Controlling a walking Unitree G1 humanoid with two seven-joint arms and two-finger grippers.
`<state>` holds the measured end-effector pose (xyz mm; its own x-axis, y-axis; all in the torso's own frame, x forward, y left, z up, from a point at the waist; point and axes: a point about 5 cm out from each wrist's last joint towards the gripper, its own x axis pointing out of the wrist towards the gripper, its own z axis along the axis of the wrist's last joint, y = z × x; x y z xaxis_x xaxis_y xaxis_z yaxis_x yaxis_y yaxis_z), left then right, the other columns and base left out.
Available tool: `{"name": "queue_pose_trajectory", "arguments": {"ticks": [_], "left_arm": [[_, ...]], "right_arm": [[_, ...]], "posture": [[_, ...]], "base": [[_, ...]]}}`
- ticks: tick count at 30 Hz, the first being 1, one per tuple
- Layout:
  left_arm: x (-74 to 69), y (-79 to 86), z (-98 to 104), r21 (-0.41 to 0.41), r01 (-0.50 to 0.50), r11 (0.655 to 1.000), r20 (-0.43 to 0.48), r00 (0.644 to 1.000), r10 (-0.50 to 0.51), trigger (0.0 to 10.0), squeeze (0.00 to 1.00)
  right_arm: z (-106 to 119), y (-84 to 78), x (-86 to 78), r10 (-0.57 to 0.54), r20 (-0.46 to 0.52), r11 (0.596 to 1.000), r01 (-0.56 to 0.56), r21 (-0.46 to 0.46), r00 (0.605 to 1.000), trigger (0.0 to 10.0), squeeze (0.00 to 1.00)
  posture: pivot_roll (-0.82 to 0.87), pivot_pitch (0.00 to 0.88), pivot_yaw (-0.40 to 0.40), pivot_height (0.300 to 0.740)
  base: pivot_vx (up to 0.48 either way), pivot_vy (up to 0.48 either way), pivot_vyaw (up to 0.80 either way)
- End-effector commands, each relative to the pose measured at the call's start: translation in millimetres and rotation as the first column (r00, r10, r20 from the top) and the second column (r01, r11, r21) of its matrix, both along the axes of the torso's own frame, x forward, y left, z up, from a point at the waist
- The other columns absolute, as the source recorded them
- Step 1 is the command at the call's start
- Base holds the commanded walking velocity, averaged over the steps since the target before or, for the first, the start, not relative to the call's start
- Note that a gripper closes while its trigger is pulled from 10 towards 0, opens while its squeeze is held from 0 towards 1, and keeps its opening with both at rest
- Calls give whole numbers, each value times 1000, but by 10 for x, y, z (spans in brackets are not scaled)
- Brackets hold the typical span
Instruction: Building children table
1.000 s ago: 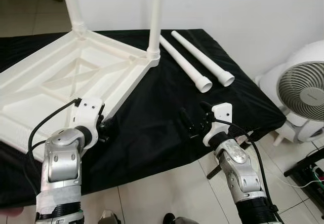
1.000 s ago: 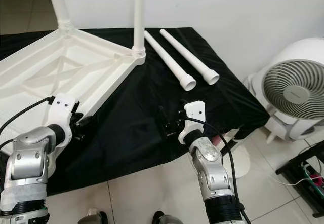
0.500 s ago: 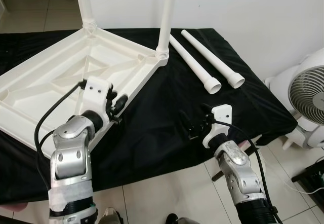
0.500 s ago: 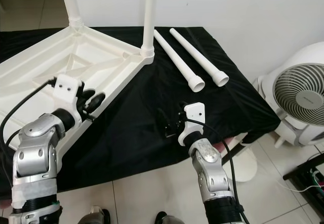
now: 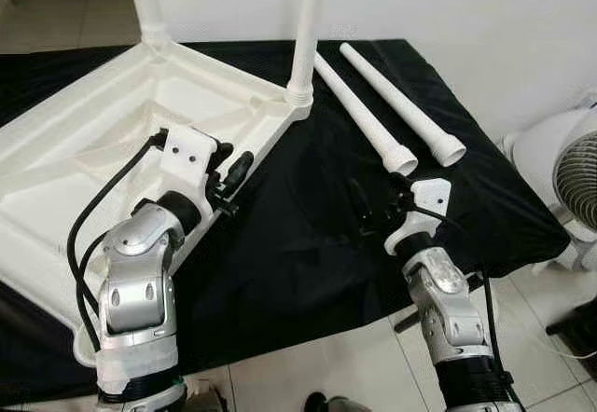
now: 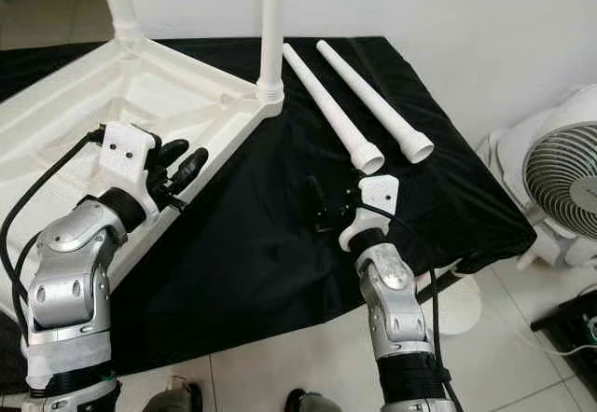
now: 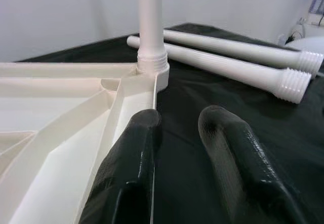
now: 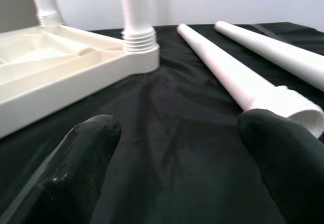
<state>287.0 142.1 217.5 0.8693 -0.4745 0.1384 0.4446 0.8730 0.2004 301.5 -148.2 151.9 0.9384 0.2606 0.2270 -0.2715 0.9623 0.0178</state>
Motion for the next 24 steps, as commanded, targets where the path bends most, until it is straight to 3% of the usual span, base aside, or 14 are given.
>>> {"name": "queue_pose_trajectory", "arguments": {"ticks": [1,10,24], "left_arm": [[18,49,11,-45,-143,989,39,989,145,10000,0],[86,78,20,-41,-170,985,64,983,172,10000,0],[98,167,-8,-50,-205,977,49,977,207,10000,0]], "right_arm": [[0,-52,19,-32,4,999,32,-20,999,10000,0],[141,-170,157,-177,14,981,177,-75,984,10000,0],[152,-146,158,-149,30,984,151,-98,988,10000,0]], "posture": [[100,88,-82,740],[87,95,-91,740],[90,88,-90,740]], "base": [[0,0,0],[0,0,0],[0,0,0]]}}
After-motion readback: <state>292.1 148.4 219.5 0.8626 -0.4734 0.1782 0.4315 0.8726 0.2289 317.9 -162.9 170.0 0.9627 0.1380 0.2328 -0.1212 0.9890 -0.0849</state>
